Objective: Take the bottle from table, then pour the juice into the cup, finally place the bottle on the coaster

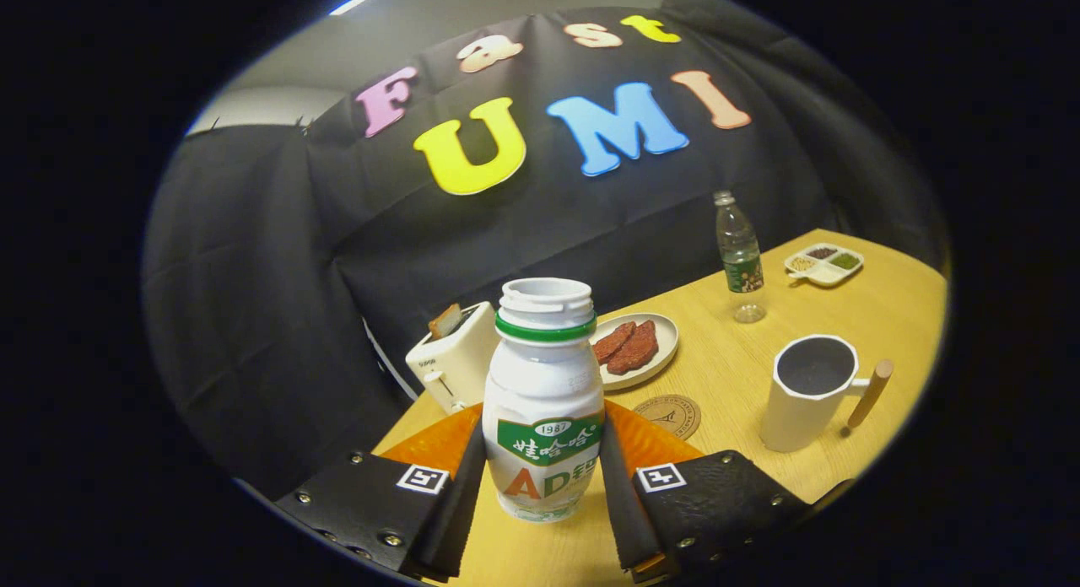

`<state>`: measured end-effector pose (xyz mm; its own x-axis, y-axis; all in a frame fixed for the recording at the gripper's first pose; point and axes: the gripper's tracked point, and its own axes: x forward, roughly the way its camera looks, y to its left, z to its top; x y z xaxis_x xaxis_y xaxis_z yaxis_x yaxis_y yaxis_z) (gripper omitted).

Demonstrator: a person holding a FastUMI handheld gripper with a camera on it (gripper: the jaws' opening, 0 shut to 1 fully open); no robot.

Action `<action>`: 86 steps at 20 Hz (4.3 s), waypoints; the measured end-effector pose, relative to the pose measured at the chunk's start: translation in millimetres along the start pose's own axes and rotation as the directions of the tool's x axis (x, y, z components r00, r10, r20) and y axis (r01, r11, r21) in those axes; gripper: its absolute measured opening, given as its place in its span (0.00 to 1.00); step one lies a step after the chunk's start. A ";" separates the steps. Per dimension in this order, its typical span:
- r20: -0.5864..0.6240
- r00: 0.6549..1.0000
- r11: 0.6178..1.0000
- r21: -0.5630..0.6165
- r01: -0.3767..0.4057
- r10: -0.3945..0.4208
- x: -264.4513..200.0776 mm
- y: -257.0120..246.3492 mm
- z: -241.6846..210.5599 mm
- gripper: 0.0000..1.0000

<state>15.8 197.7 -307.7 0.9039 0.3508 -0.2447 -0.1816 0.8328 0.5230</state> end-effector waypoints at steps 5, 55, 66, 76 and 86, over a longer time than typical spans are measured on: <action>0.004 0.998 0.972 0.225 0.065 -0.068 -1.1 -31.0 13.3 0.66; -0.049 0.994 0.344 0.936 0.081 -0.101 11.1 -97.1 26.1 0.66; -0.054 0.994 0.331 0.940 0.081 -0.090 12.6 -89.3 29.0 0.66; -0.055 0.993 0.317 0.945 0.085 -0.105 17.4 -88.3 35.6 0.66; -0.065 0.992 0.286 0.953 0.095 -0.111 16.4 -90.2 31.1 0.66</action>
<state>59.1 115.0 -333.5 0.8912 0.2833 -0.3542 0.4030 -0.1367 0.9049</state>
